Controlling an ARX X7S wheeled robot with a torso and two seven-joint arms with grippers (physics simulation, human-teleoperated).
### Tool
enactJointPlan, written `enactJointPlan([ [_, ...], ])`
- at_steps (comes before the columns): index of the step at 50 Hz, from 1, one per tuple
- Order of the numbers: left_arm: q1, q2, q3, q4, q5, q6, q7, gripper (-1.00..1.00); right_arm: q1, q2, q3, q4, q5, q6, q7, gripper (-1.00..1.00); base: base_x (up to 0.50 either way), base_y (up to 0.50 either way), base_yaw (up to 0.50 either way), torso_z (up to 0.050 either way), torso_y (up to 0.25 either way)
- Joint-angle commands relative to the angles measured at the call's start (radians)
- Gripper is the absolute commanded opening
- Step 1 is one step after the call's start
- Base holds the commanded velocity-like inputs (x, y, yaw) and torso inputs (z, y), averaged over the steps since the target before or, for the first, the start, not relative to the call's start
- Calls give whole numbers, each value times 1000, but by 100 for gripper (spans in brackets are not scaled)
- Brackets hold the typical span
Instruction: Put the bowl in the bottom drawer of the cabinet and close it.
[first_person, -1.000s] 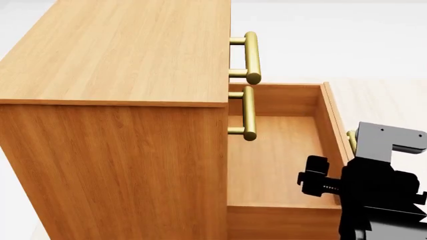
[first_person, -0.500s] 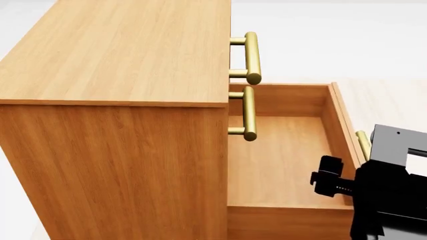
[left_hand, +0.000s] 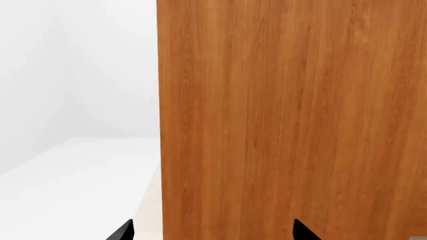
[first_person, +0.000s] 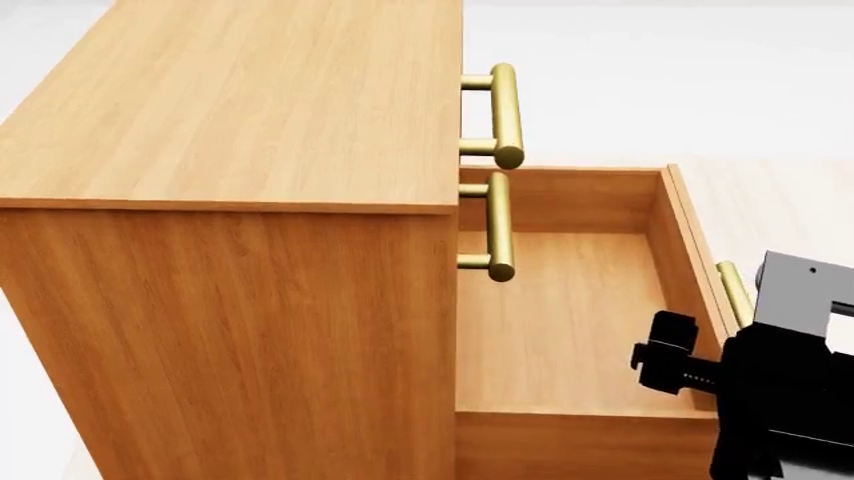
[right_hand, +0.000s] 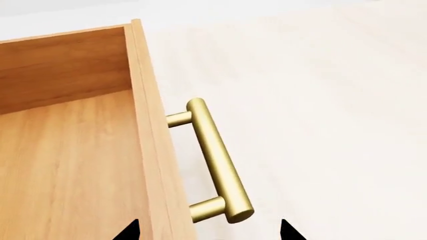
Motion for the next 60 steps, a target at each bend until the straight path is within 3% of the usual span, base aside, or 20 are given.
enactJointPlan([
  [1, -2, -3, 3, -2, -1, 2, -4, 100, -114, 33, 28, -188, -2, 79, 21, 100, 0, 0, 0, 0, 0],
  [10, -4, -4, 7, -8, 1, 5, -6, 100, -170, 65, 73, -500, 72, 136, 4, 100, 0, 0, 0, 0, 0],
  [25, -2, -8, 10, -6, 5, 12, -12, 100, -205, 104, 124, -706, 120, 146, -6, 100, 0, 0, 0, 0, 0],
  [30, 3, -25, 22, 20, 38, -36, -17, 100, -214, 122, 135, -743, 86, 116, 29, 100, 0, 0, 0, 0, 0],
  [34, 6, -20, 11, 14, -23, 5, -6, 100, -220, 131, 164, -765, 86, 121, 46, 100, 0, 0, 0, 0, 0],
  [60, -6, -12, 27, -17, 19, 21, -23, 100, -276, 201, 315, -783, 18, 91, 146, 100, 0, 0, 0, 0, 0],
])
